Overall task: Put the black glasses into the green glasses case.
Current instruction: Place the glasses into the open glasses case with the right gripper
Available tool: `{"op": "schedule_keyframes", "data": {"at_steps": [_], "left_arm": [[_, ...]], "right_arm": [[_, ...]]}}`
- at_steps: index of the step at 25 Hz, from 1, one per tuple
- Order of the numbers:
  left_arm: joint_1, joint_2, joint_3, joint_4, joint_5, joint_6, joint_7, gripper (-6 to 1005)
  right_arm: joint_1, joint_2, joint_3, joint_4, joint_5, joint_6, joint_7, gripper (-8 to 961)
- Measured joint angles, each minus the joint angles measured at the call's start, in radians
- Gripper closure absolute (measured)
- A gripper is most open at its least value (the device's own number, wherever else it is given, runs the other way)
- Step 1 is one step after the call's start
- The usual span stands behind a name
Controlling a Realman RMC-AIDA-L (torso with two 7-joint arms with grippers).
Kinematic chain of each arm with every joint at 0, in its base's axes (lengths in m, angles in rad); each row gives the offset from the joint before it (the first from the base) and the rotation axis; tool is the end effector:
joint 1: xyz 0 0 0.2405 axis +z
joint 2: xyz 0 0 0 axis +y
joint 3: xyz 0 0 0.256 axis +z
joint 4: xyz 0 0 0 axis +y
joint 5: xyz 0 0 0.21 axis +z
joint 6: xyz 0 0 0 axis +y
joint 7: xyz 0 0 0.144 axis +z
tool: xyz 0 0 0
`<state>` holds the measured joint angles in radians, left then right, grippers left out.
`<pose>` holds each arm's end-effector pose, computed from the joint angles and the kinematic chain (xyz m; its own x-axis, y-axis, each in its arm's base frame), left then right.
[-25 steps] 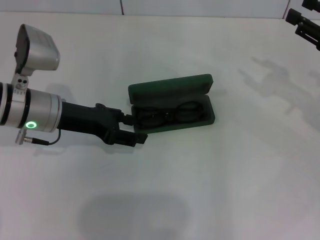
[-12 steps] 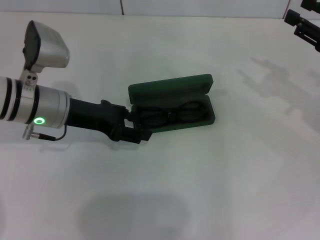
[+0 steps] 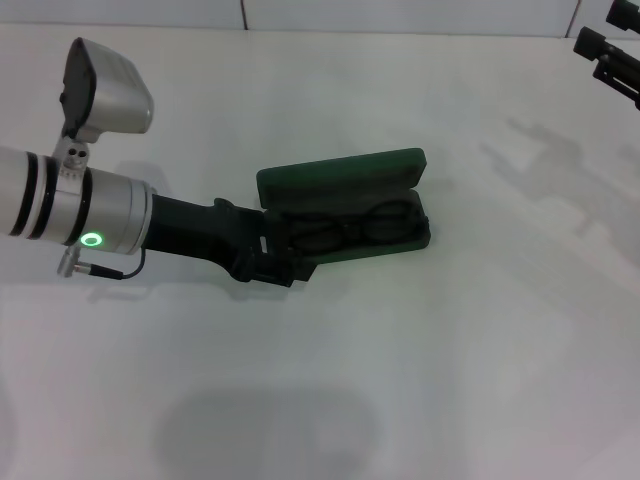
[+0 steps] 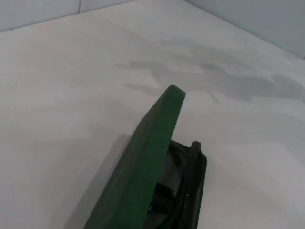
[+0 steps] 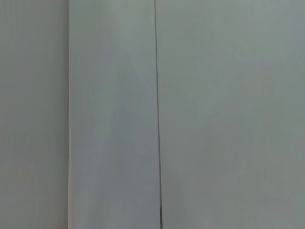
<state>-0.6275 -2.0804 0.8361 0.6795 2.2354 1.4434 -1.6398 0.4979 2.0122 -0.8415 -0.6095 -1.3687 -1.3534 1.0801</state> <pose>-0.2555 0.3471 -0.0270 0.8437 0.4951 0.2074 0.5216 -0.8475 -0.0988 0.2481 0.3761 0.0578 0.7045 0.0498 -0.7079 -0.4474 -0.7432 -0.4975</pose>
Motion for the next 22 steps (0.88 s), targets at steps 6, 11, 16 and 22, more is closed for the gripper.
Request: {"op": "schedule_keyframes", "data": {"at_steps": [6, 11, 16, 22], "left_arm": [[0.003, 0.000, -0.002, 0.001, -0.010, 0.008, 0.000, 287], [-0.001, -0.004, 0.030, 0.001, -0.010, 0.011, 0.000, 288], [-0.007, -0.005, 0.054, 0.000, -0.009, 0.008, -0.009, 288], [-0.021, -0.006, 0.057, -0.009, -0.009, -0.016, -0.018, 288]], "right_arm": [[-0.005, -0.002, 0.001, -0.001, 0.000, -0.008, 0.000, 426], [-0.005, -0.004, 0.001, -0.001, 0.000, -0.009, -0.003, 426], [-0.010, -0.004, 0.002, -0.001, 0.001, -0.009, -0.012, 426], [-0.014, -0.005, 0.005, -0.001, 0.000, -0.017, -0.013, 426]]}}
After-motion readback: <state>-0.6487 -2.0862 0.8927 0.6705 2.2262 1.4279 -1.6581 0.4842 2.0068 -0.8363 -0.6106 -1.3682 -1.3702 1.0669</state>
